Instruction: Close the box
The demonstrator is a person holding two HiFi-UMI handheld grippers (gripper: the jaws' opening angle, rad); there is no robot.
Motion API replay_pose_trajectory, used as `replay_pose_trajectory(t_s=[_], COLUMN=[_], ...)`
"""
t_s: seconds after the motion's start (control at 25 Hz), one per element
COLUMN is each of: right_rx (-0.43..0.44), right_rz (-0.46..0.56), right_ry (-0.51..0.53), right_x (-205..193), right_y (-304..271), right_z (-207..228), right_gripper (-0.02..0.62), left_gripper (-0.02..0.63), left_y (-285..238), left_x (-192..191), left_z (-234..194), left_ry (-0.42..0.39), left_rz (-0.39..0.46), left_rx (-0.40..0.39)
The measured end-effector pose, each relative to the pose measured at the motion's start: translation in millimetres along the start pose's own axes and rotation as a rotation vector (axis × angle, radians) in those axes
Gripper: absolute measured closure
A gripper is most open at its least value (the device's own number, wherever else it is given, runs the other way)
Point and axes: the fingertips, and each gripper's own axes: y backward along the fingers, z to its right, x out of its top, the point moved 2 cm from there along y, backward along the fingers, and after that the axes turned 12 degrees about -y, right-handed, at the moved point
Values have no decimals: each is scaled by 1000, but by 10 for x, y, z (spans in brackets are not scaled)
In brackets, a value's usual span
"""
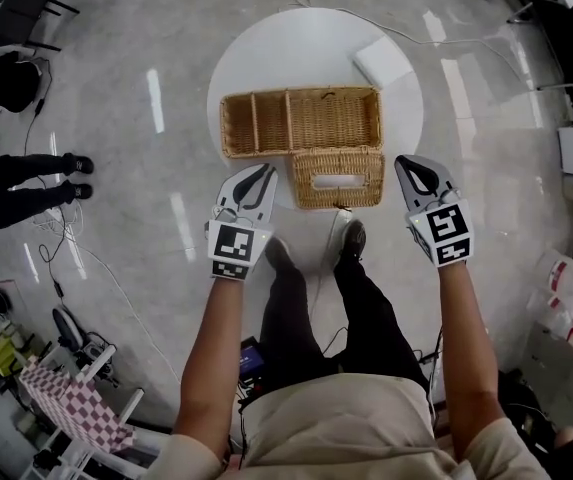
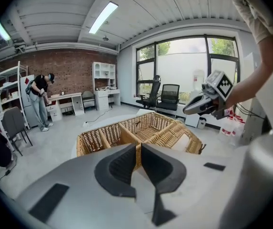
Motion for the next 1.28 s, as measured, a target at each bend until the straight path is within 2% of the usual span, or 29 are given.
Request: replay_pose_trajectory(t_s=[0.32,0.68,0.96,1.28], right_rx=[28,101,153,212], right_rz=[-67,-93,-59,2], right_ry=[36,66,42,-44], right_x=[-460,-731,-737,-541], right_y=[-277,-510,-470,-224], right_z=[118,43,-35,-50], right_gripper=[600,600,601,601], left_gripper=[572,572,572,572], left_y=[-252,-465,-493,-343], left_x=[-362,-594,-577,-472], left_z=[70,264,431,405], left_ry=[-14,-55,-65,0], left_rz=[-55,-83,-38,20], left_rx=[10,-25,-74,-107])
